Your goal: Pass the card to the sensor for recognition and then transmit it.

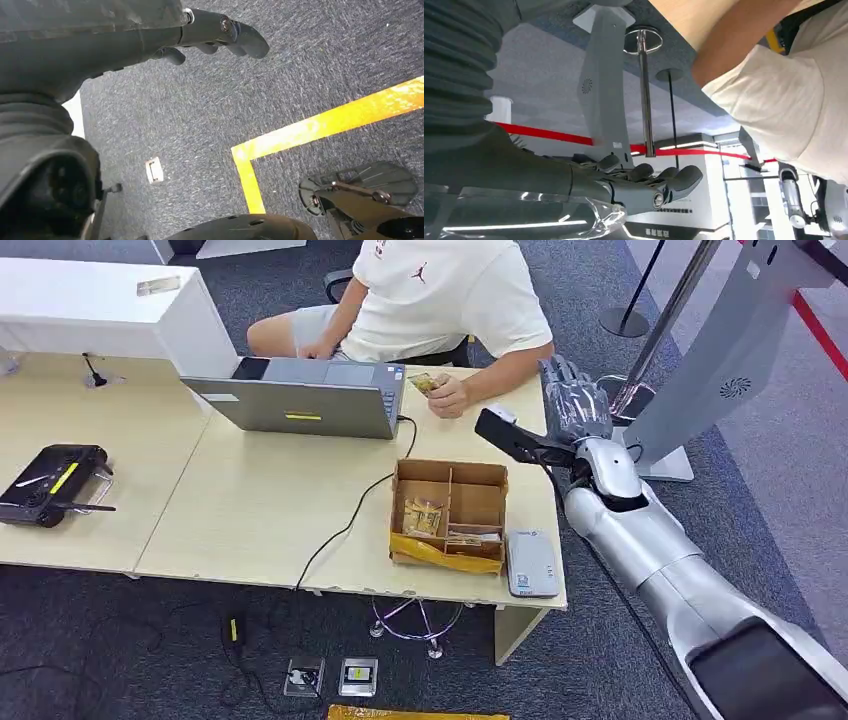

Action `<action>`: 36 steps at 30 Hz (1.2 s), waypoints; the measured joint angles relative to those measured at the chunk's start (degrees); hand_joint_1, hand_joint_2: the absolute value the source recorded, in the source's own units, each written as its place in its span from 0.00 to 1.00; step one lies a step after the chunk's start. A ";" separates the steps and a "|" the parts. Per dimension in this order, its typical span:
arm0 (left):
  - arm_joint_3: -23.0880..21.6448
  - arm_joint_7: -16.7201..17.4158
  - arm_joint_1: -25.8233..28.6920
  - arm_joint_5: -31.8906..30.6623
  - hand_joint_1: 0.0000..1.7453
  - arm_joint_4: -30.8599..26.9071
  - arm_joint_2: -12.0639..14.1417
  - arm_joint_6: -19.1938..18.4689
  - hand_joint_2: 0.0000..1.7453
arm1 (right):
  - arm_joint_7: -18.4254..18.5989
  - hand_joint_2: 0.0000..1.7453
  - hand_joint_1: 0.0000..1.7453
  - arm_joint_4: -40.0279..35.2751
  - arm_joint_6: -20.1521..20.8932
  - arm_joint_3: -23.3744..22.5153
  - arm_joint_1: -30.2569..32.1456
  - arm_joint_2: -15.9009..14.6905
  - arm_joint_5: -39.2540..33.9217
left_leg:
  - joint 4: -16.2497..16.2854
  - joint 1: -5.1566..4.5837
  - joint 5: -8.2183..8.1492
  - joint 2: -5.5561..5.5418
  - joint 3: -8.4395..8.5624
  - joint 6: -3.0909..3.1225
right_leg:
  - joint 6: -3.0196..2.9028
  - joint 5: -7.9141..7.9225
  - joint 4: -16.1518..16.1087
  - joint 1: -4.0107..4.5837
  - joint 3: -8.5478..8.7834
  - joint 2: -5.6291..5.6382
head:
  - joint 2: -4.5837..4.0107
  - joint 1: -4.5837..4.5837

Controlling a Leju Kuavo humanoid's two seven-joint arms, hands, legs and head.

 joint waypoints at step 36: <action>0.00 -0.74 0.27 1.79 0.00 0.00 -0.13 0.63 0.00 | -12.39 1.00 0.00 -37.35 -0.59 -7.85 36.98 -5.42 -25.81 | -0.01 0.03 -0.04 0.16 0.05 -0.05 | -0.01 0.00 -0.02 0.02 -0.04 0.23 | 0.00 0.02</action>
